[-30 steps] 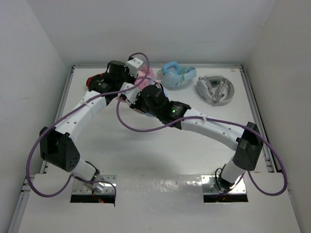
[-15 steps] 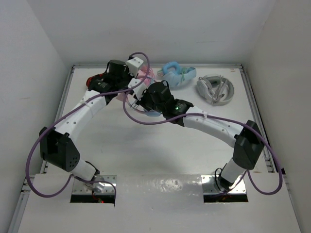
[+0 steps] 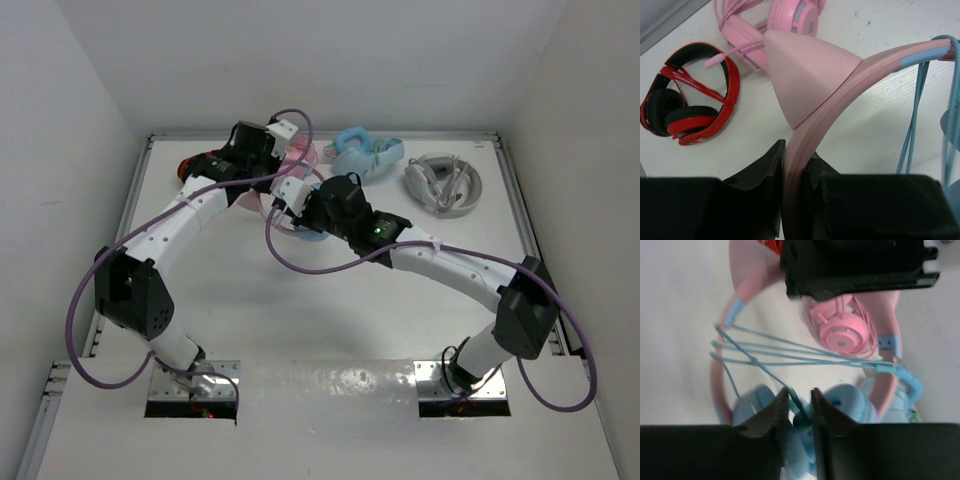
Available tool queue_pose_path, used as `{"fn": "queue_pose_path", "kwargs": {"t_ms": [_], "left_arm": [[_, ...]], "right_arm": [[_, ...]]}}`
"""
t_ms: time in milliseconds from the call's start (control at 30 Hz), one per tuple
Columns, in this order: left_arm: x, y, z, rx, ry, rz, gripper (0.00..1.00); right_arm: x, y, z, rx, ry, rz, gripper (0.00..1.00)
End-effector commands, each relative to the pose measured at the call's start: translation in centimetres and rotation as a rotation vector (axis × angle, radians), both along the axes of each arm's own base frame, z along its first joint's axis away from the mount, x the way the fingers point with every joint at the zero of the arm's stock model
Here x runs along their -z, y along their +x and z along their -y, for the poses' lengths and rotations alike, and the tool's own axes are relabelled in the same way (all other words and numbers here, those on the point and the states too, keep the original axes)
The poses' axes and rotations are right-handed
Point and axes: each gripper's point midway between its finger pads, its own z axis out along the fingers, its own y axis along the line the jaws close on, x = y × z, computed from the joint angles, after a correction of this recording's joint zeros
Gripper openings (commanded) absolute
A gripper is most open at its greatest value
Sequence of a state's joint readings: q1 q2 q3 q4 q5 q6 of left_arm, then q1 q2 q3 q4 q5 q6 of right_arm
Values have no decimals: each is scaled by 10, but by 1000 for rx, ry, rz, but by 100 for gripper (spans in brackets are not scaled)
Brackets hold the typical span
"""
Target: Wrap the headphones
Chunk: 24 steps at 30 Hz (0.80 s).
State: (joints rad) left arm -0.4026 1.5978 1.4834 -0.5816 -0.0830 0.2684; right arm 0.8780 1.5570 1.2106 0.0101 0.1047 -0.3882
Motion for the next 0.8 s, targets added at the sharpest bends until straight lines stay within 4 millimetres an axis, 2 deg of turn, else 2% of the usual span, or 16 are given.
{"fn": "queue_pose_path", "kwargs": {"t_ms": [0, 100, 200, 367, 433, 500, 533, 567, 600, 667, 700, 767], "left_arm": [[-25, 6, -12, -40, 15, 47, 0], [-27, 6, -17, -62, 37, 44, 0], [-29, 3, -18, -53, 45, 35, 0], [-27, -2, -18, -40, 48, 12, 0], [-27, -3, -18, -48, 40, 7, 0], [-27, -4, -15, -46, 24, 0, 0], [-27, -5, -13, -45, 10, -5, 0], [-27, -6, -11, -37, -2, -9, 0], [-26, -8, -5, -13, -26, -19, 0], [-24, -12, 3, 32, -51, -37, 0], [-21, -17, 14, 88, -84, -62, 0], [-19, -22, 20, 128, -106, -80, 0]], "right_arm": [[-4, 10, 13, 42, -57, 7, 27], [4, 9, 18, 49, -77, -17, 41], [9, 12, 22, 59, -79, -30, 44], [-6, 20, 27, 102, -21, -41, 49], [-21, 22, 28, 117, 21, -28, 55], [-43, 17, 30, 127, 92, -21, 66], [-62, 15, 32, 138, 152, -17, 74], [-72, 13, 33, 143, 184, -15, 74], [-87, 12, 35, 151, 224, -10, 82], [-106, 7, 40, 176, 293, -49, 88], [-118, 6, 46, 193, 303, -73, 92], [-128, 6, 54, 240, 329, -121, 94]]}}
